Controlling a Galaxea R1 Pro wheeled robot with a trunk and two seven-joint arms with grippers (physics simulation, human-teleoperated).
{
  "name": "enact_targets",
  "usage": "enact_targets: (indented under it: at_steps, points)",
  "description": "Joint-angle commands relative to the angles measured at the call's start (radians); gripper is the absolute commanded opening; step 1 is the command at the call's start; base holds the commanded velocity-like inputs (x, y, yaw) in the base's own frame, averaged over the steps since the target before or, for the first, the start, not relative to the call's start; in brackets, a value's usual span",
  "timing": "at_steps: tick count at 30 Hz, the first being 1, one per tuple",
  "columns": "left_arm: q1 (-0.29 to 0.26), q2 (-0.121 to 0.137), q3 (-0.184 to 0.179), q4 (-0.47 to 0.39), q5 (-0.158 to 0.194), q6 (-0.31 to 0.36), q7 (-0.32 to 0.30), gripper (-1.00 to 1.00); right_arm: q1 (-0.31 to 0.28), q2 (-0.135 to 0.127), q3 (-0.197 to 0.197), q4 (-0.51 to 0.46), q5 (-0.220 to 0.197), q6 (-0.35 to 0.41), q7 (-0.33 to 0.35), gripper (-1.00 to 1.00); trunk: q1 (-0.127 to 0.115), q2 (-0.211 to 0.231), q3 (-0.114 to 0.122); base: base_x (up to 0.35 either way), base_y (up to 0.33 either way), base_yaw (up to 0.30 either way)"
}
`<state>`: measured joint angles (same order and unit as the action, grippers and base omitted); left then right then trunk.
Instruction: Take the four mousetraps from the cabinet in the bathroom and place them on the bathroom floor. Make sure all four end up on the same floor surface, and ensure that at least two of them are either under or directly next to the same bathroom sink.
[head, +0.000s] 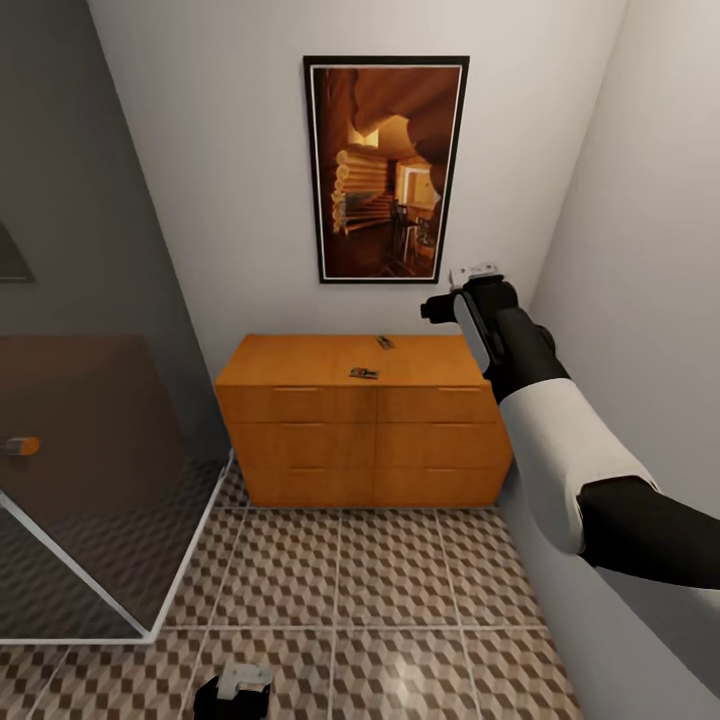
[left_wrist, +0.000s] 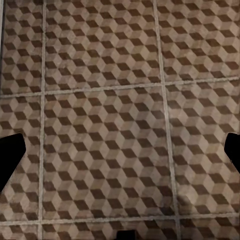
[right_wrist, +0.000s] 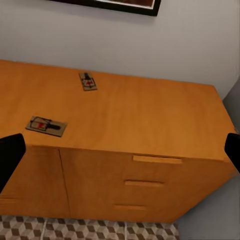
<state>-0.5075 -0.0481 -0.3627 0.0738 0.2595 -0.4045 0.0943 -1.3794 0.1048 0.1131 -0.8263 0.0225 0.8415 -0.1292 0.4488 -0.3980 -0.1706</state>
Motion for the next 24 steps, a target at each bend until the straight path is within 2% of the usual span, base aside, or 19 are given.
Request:
enact_targets:
  at_steps: [1, 13, 16, 18, 24]
  points:
    - [-0.002, -0.001, -0.009, 0.004, 0.006, -0.007, 0.002, 1.0, -0.001, 0.0, 0.002, 0.003, 0.002, 0.004, -0.002, 1.0, 0.001, -0.002, -0.002, 0.332, 0.0, 0.0]
    - [-0.002, -0.001, -0.009, 0.004, 0.006, -0.007, 0.002, 1.0, -0.001, -0.003, 0.0, 0.054, -0.008, -0.042, 0.008, 1.0, 0.001, -0.002, -0.002, 0.332, 0.0, 0.0]
    - [-0.002, -0.001, -0.009, 0.004, 0.006, -0.007, 0.002, 1.0, -0.001, -0.003, 0.0, 0.119, -0.044, -0.074, 0.045, 1.0, 0.001, -0.002, -0.002, 0.332, 0.0, 0.0]
    - [-0.002, 0.0, -0.009, 0.004, 0.006, -0.007, 0.002, 1.0, -0.001, -0.003, 0.0, 0.193, -0.065, -0.149, 0.07, 1.0, 0.001, -0.002, -0.002, 0.333, 0.0, 0.0]
    - [-0.002, 0.0, -0.009, 0.004, 0.006, -0.007, 0.002, 1.0, -0.001, -0.003, 0.0, 0.283, -0.072, -0.218, 0.079, 1.0, 0.001, -0.002, -0.002, 0.332, 0.0, 0.0]
